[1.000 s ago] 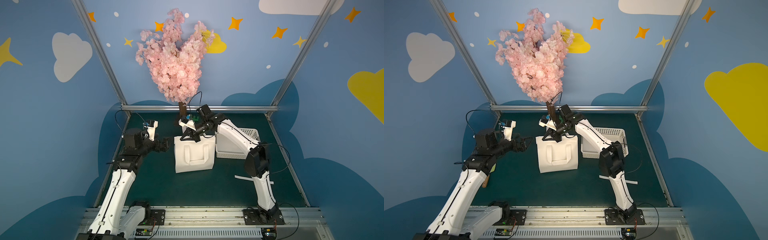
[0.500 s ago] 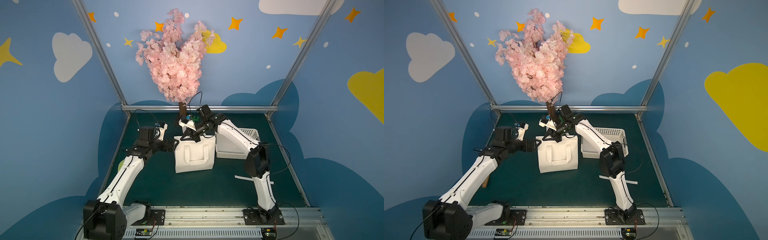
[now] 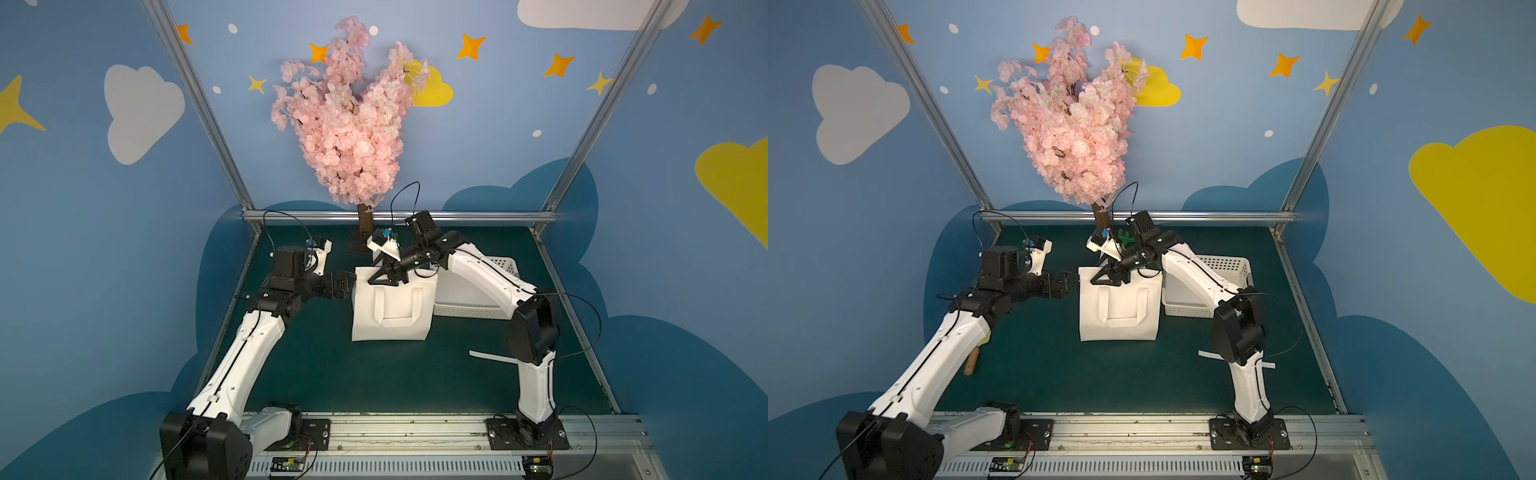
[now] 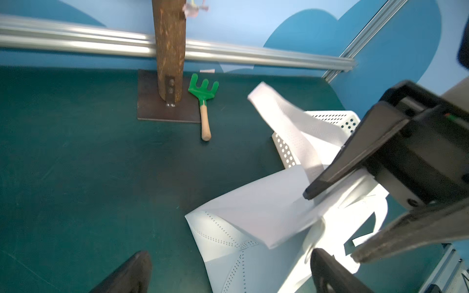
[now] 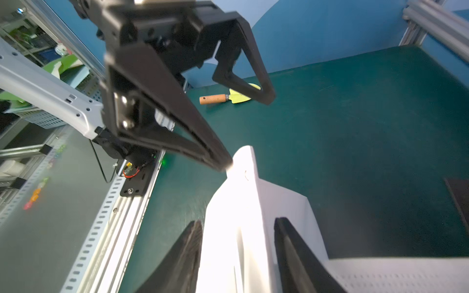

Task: Place the ice pack in the delivery bag
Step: Seal the delivery bag at the center of the board.

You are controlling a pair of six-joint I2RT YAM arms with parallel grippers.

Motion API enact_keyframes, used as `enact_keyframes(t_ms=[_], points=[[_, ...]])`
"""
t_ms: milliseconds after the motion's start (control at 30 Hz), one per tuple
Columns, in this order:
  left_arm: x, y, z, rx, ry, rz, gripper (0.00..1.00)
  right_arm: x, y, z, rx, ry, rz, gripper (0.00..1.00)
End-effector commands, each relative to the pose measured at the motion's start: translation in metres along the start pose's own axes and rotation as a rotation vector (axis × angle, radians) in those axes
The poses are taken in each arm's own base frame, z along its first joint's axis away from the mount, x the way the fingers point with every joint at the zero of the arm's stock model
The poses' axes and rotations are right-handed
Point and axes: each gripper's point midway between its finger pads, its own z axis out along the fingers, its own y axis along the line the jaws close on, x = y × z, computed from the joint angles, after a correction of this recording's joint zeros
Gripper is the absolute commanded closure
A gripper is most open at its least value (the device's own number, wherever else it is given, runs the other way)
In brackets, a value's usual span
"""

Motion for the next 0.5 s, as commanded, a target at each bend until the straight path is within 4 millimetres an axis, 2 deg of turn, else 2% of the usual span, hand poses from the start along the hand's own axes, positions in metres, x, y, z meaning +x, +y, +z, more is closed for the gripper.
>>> enact_keyframes(t_ms=[0,33,67,133,233,367,467], points=[[-0.023,-0.016,-0.023,0.043,-0.085,0.024,0.00,-0.030,-0.001,-0.042,0.095,-0.119,-0.015,0.33],[-0.027,-0.016,-0.028,0.034,-0.095,0.021,0.00,-0.033,-0.002,-0.052,0.123,-0.147,0.015,0.26],[-0.033,-0.013,-0.033,0.007,-0.109,0.008,0.00,-0.036,-0.004,-0.066,0.149,-0.180,0.031,0.02],[-0.042,-0.006,-0.040,-0.032,-0.129,-0.013,0.00,-0.039,-0.006,-0.090,0.205,-0.231,0.055,0.01],[-0.050,0.008,-0.042,-0.102,-0.144,-0.028,0.00,-0.031,-0.010,-0.121,0.325,-0.264,0.099,0.01],[-0.048,0.056,-0.038,-0.301,-0.165,-0.089,0.00,0.000,-0.019,-0.164,0.557,-0.224,0.183,0.02],[-0.034,0.094,-0.031,-0.453,-0.149,-0.121,0.00,0.036,-0.030,-0.202,0.803,-0.199,0.278,0.01]])
